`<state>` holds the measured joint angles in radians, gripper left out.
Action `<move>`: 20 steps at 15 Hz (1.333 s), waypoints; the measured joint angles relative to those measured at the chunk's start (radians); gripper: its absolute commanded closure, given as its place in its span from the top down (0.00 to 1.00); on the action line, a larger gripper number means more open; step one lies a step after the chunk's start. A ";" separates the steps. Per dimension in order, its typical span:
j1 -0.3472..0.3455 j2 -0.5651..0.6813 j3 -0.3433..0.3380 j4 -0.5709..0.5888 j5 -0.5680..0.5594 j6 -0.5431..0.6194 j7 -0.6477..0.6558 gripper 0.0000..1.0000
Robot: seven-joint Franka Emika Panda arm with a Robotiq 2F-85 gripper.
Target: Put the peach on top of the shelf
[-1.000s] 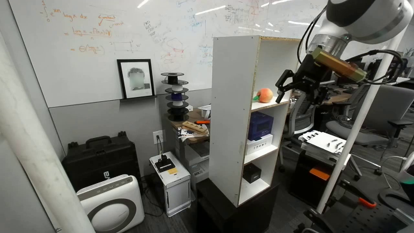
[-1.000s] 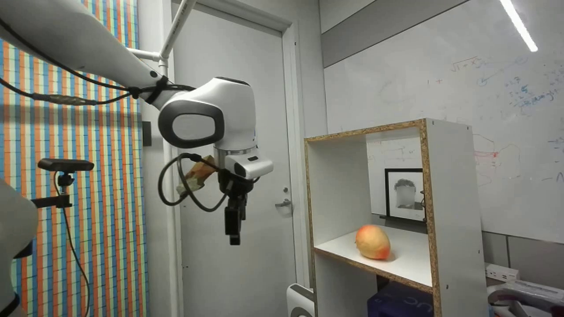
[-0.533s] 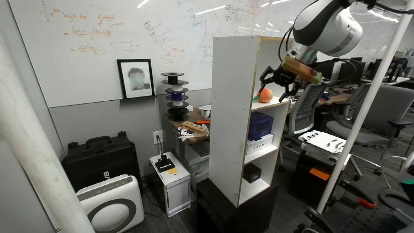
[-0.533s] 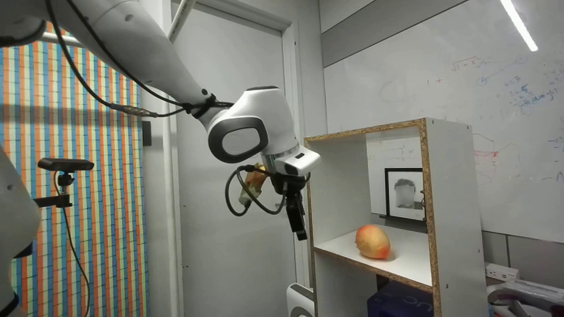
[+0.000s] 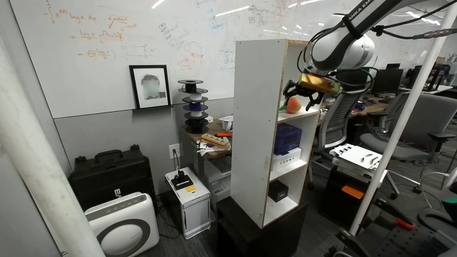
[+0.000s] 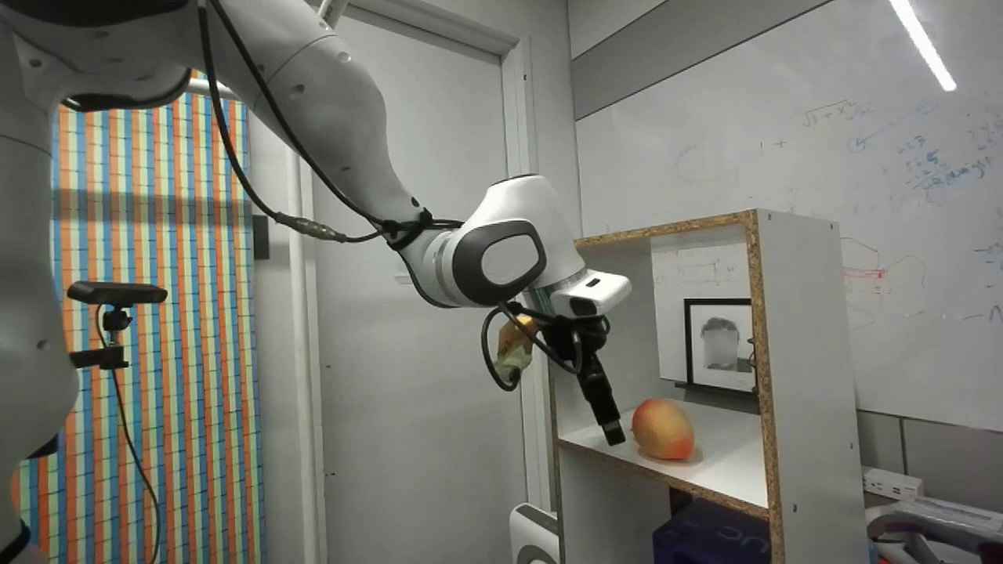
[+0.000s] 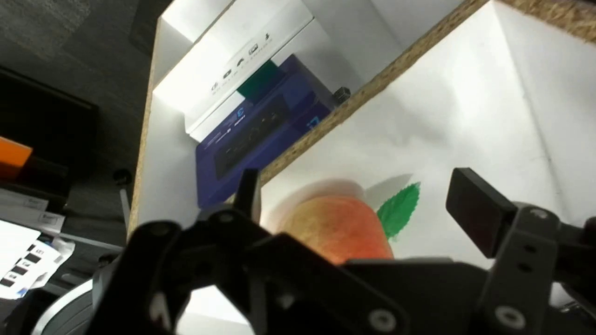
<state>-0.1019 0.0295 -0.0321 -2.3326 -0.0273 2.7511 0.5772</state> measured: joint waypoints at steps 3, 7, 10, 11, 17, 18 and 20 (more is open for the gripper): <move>0.001 0.034 -0.030 0.042 -0.104 0.018 0.074 1.00; 0.006 0.075 -0.038 0.077 -0.098 0.082 0.085 1.00; 0.006 0.106 -0.035 0.094 -0.095 0.105 0.093 1.00; 0.006 0.117 -0.035 0.099 -0.095 0.105 0.095 1.00; 0.000 0.158 -0.036 0.113 -0.095 0.105 0.097 0.95; -0.001 0.158 -0.036 0.114 -0.095 0.105 0.097 0.74; -0.002 0.158 -0.037 0.118 -0.096 0.106 0.097 0.69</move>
<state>-0.1037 0.1878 -0.0691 -2.2148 -0.1229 2.8571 0.6740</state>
